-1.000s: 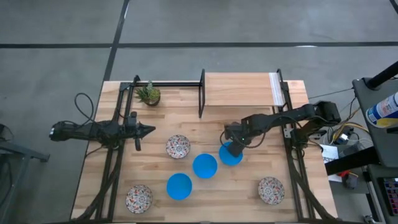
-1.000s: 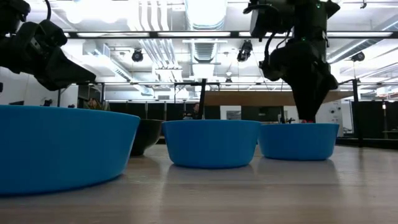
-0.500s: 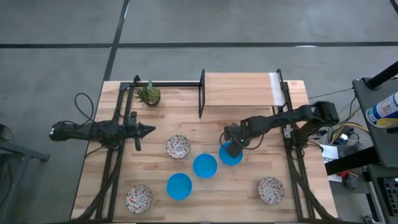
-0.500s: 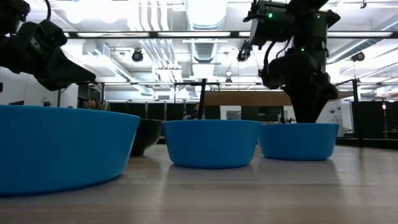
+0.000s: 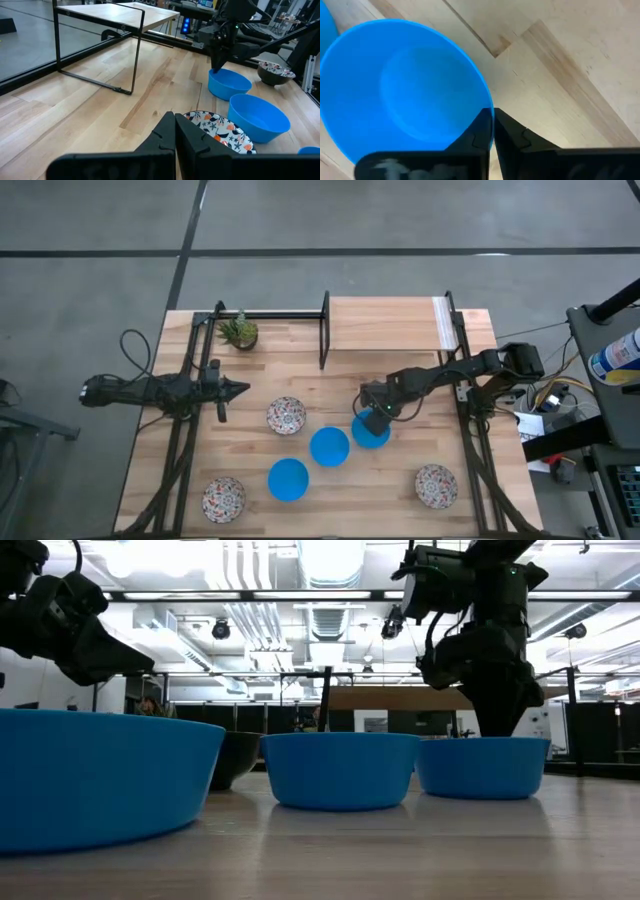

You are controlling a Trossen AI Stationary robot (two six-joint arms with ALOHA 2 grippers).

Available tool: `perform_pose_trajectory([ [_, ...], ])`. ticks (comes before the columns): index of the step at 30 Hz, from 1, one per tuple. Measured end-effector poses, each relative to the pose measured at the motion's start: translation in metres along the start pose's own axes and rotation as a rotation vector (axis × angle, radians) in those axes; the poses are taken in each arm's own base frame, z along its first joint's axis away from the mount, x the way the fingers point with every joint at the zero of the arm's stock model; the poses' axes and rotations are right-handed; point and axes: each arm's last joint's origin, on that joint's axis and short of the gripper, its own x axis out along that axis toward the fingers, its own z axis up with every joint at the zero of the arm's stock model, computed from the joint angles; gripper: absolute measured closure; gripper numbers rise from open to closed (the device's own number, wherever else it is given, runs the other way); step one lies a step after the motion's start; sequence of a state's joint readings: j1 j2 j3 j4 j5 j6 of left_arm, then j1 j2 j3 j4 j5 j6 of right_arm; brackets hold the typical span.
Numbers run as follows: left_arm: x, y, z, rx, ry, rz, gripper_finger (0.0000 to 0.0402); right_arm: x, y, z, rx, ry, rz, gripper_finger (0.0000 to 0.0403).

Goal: Pick & Place Mini bowls
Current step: Put the top blue bowl on the shelf

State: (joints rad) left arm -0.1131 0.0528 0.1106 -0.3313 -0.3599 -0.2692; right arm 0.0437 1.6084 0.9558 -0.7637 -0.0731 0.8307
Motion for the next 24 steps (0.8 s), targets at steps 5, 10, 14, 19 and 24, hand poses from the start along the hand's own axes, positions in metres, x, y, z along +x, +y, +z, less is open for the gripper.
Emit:
perform_pose_trajectory([
  [5, 0.0, 0.0, 0.0, 0.0, 0.0, 0.0, 0.0401, -0.007, 0.003, 0.001, 0.003, 0.011, 0.037, 0.0394],
  [10, 0.0, 0.0, 0.0, 0.0, 0.0, 0.0, 0.0401, -0.038, 0.014, 0.008, -0.005, -0.016, 0.107, 0.0394],
  [14, 0.0, 0.0, 0.0, 0.0, 0.001, 0.0, 0.0401, -0.071, 0.018, 0.016, -0.02, -0.017, 0.098, 0.0394],
  [19, 0.0, 0.0, 0.0, 0.001, 0.001, 0.0, 0.0401, -0.111, 0.011, 0.029, -0.055, -0.014, 0.07, 0.0394],
  [24, 0.0, 0.0, 0.0, 0.001, 0.001, 0.0, 0.0401, -0.146, -0.007, 0.041, -0.056, -0.045, 0.042, 0.0394],
])
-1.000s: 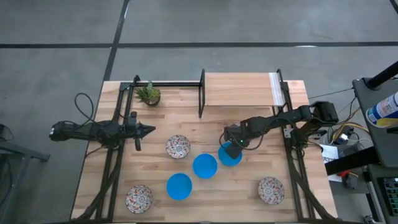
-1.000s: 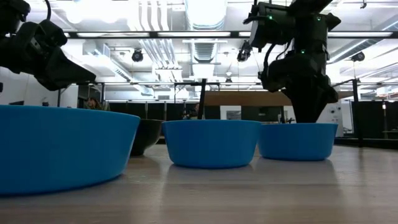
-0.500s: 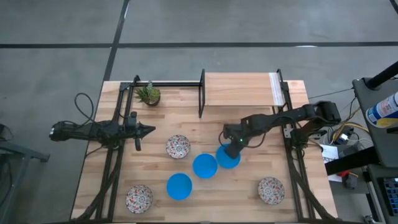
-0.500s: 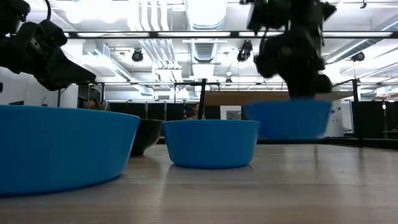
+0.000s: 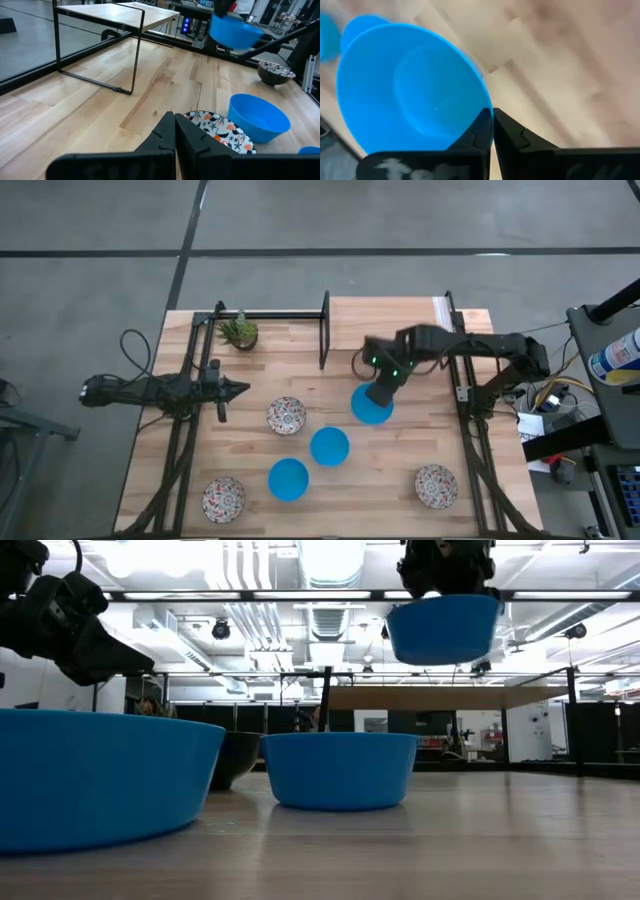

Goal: Pick & Place Mini bowls
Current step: Put the top blue bowl on the shelf

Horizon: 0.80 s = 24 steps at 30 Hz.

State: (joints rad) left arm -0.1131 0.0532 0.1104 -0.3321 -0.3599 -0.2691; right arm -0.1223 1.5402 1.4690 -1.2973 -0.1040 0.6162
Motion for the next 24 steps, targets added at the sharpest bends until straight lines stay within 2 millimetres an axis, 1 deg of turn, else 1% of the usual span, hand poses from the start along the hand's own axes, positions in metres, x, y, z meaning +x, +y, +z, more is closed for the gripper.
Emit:
perform_pose_trajectory([
  [3, 0.0, 0.0, 0.0, -0.001, -0.001, 0.0, 0.0401, -0.018, -0.016, 0.006, 0.018, -0.05, -0.025, 0.0394],
  [7, 0.0, 0.0, 0.0, -0.001, -0.001, 0.0, 0.0401, -0.039, -0.045, 0.009, 0.11, -0.118, -0.031, 0.0394],
  [10, 0.0, 0.0, 0.0, -0.001, 0.0, 0.0, 0.0401, -0.055, -0.069, 0.008, 0.218, -0.179, -0.066, 0.0394],
  [13, 0.0, 0.0, 0.0, 0.0, 0.0, 0.0, 0.0401, -0.067, -0.095, 0.005, 0.378, -0.228, -0.138, 0.0394],
  [15, 0.0, 0.0, 0.0, 0.0, 0.0, 0.0, 0.0401, -0.073, -0.112, 0.003, 0.446, -0.234, -0.16, 0.0394],
  [18, 0.0, 0.0, 0.0, 0.0, -0.001, 0.0, 0.0401, -0.08, -0.134, 0.0, 0.504, -0.239, -0.188, 0.0394],
  [24, 0.0, 0.0, 0.0, -0.001, -0.001, 0.0, 0.0401, -0.087, -0.175, 0.002, 0.614, -0.254, -0.217, 0.0394],
])
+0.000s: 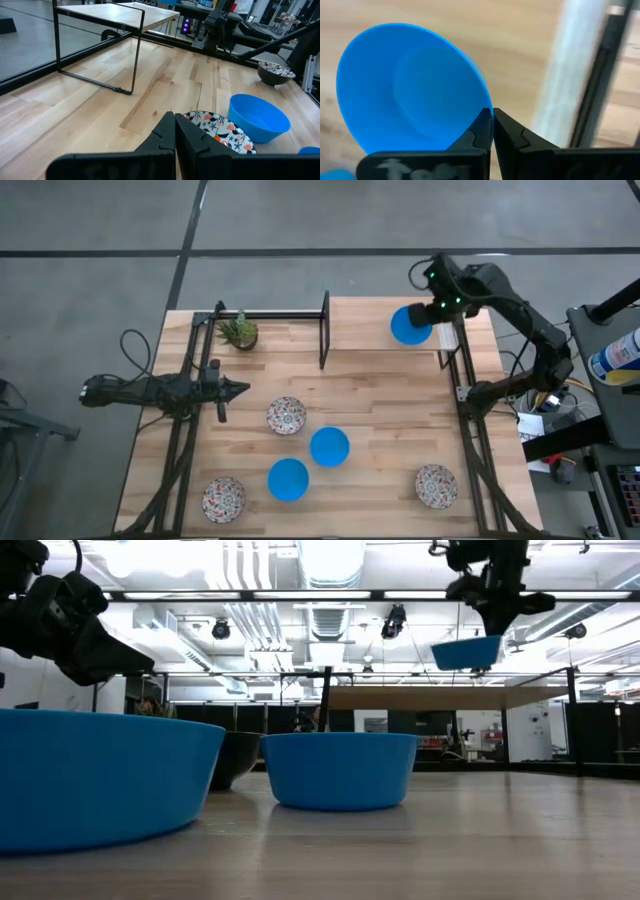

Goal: Pick & Place Mini bowls
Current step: Put the top blue bowl on the shelf

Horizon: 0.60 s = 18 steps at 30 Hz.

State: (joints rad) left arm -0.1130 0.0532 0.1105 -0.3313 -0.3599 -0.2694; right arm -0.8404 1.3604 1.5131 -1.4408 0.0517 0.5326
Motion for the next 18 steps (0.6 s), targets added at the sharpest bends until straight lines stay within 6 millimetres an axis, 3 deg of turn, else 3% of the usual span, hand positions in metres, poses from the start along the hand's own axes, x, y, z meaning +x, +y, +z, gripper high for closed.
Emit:
perform_pose_trajectory([
  [7, 0.0, 0.0, 0.0, 0.0, 0.0, 0.0, 0.0401, 0.011, -0.032, 0.024, 0.093, 0.011, -0.045, 0.0394],
  [18, 0.0, 0.0, 0.0, 0.001, 0.001, 0.001, 0.0401, 0.033, -0.038, 0.045, 0.167, 0.055, -0.009, 0.0394],
])
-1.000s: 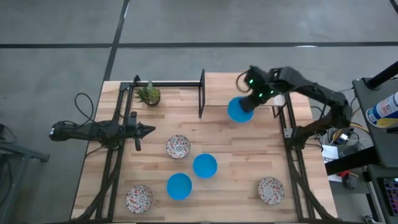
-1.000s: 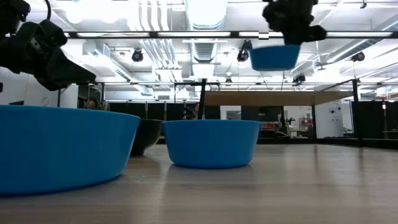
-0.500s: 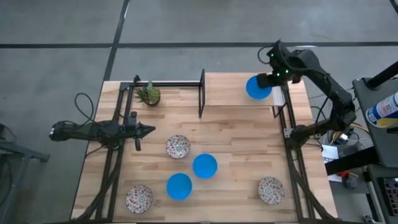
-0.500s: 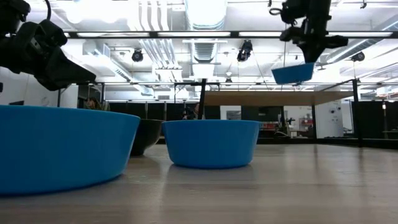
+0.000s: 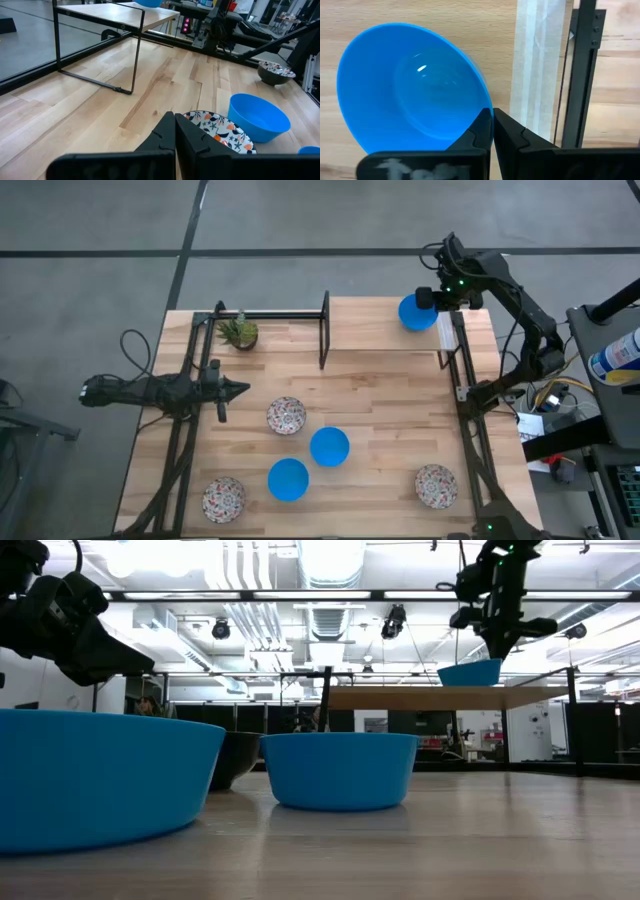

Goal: Pick & Place Mini bowls
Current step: Put the top blue bowl on the shelf

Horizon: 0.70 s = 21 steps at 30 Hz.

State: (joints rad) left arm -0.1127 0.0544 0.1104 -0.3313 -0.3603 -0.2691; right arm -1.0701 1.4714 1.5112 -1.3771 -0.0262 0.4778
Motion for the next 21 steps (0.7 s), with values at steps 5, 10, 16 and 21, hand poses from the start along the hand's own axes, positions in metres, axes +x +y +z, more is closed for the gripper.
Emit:
perform_pose_trajectory([
  [5, 0.0, 0.0, 0.0, 0.0, 0.0, -0.001, 0.0401, 0.01, 0.001, 0.006, -0.005, 0.037, -0.005, 0.0394],
  [10, 0.0, 0.0, 0.0, 0.0, 0.0, -0.001, 0.0401, 0.016, 0.001, 0.01, -0.006, 0.064, -0.003, 0.0394],
  [16, 0.0, 0.0, 0.0, 0.0, 0.0, -0.001, 0.0401, 0.018, 0.0, 0.011, 0.002, 0.075, -0.01, 0.0394],
  [21, 0.0, 0.0, 0.0, 0.0, 0.0, -0.001, 0.0401, 0.016, -0.001, 0.01, 0.005, 0.067, -0.01, 0.0394],
])
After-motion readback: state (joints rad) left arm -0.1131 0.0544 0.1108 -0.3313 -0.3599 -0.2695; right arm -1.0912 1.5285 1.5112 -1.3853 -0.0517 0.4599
